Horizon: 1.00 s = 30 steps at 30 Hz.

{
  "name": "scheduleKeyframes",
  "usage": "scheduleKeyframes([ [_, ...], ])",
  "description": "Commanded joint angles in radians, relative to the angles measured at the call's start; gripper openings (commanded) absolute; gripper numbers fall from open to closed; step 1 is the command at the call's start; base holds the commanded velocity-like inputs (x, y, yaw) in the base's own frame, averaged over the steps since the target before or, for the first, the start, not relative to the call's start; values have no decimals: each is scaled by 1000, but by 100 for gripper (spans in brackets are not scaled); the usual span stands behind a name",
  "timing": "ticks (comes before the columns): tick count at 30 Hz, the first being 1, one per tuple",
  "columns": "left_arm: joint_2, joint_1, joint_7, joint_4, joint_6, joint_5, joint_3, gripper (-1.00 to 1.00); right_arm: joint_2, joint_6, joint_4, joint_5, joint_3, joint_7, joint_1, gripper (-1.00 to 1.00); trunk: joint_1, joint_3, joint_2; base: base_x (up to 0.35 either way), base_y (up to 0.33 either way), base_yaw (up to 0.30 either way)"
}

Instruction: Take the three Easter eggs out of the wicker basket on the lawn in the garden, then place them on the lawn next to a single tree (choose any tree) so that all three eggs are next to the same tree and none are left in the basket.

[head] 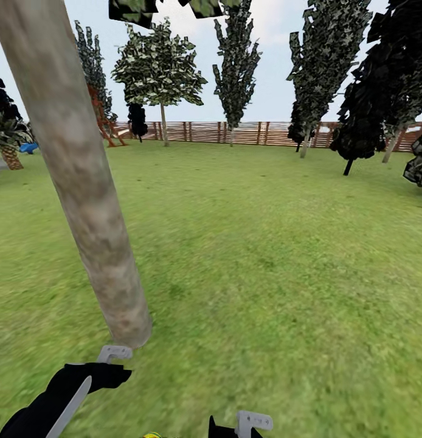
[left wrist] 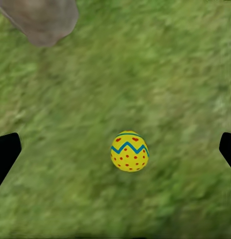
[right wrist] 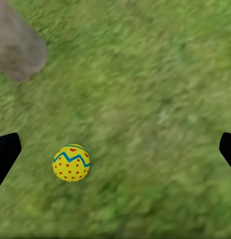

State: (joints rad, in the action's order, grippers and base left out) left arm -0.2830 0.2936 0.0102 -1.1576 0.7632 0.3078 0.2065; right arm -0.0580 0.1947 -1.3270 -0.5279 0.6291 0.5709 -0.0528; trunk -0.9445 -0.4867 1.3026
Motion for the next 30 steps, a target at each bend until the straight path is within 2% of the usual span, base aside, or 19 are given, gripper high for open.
scheduleKeyframes([
  [1, -1, 1, 1, -1, 4, 2, 2, 100, 0, 4, -1, -4, 0, 6, 0, 100, 4, 2, -7, 0, 0, 274],
  [30, 0, 1, 20, -1, 3, 2, 3, 100, -2, 3, 11, -4, 3, 4, 0, 100, 115, 93, -210, 0, 0, 283],
])
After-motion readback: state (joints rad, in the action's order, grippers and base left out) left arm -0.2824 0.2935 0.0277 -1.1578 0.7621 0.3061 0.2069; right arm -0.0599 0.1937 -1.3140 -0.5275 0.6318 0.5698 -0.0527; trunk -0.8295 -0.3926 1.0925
